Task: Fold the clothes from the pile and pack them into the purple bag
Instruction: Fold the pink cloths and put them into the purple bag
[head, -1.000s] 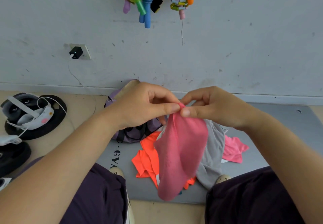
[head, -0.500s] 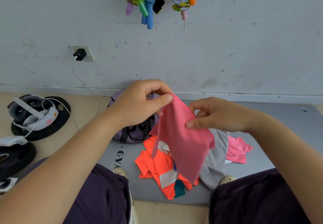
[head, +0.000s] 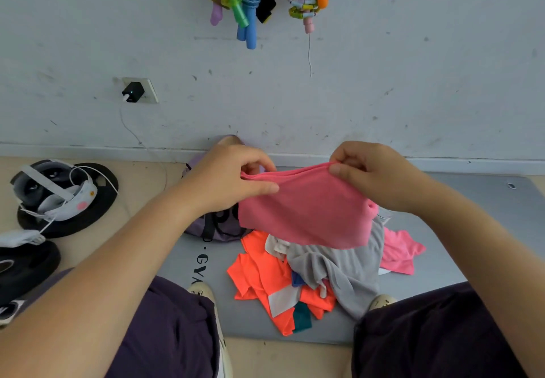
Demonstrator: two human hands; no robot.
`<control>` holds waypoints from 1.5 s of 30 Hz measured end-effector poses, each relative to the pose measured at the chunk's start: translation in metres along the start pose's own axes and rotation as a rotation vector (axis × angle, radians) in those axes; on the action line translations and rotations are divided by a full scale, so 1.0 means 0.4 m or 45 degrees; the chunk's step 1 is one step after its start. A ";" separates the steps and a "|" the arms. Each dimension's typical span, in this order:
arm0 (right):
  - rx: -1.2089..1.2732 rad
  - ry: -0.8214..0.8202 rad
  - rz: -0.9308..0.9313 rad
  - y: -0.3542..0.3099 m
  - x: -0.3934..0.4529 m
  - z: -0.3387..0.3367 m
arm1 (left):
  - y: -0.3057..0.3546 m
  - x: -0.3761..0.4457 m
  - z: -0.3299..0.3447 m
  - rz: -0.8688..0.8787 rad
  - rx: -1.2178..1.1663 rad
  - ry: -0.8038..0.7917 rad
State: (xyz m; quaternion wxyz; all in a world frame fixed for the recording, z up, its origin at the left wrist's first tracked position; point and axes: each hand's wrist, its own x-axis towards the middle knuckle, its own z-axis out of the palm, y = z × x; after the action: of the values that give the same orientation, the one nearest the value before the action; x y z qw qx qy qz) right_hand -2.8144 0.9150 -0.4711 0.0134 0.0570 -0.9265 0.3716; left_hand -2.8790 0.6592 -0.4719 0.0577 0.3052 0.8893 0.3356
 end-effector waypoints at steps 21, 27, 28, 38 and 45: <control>-0.350 0.127 0.265 0.079 0.009 -0.025 | -0.146 0.011 -0.059 -0.238 -0.234 0.226; -0.159 0.487 0.118 0.068 0.006 -0.032 | -0.153 0.011 -0.055 -0.193 -0.281 0.332; -0.157 0.506 0.097 0.067 0.007 -0.034 | -0.152 0.011 -0.056 -0.186 -0.297 0.369; 0.222 0.347 0.288 0.070 -0.006 -0.060 | -0.145 0.020 -0.062 -0.357 -0.548 0.671; 0.452 0.461 0.367 0.055 -0.011 -0.063 | -0.144 0.017 -0.061 -0.380 -0.562 0.649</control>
State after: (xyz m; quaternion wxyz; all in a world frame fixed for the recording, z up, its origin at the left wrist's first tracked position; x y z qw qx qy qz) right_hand -2.8129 0.9487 -0.4683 0.1155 -0.1412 -0.8280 0.5303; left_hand -2.9209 0.6156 -0.4889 -0.0530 0.0590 0.8161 0.5724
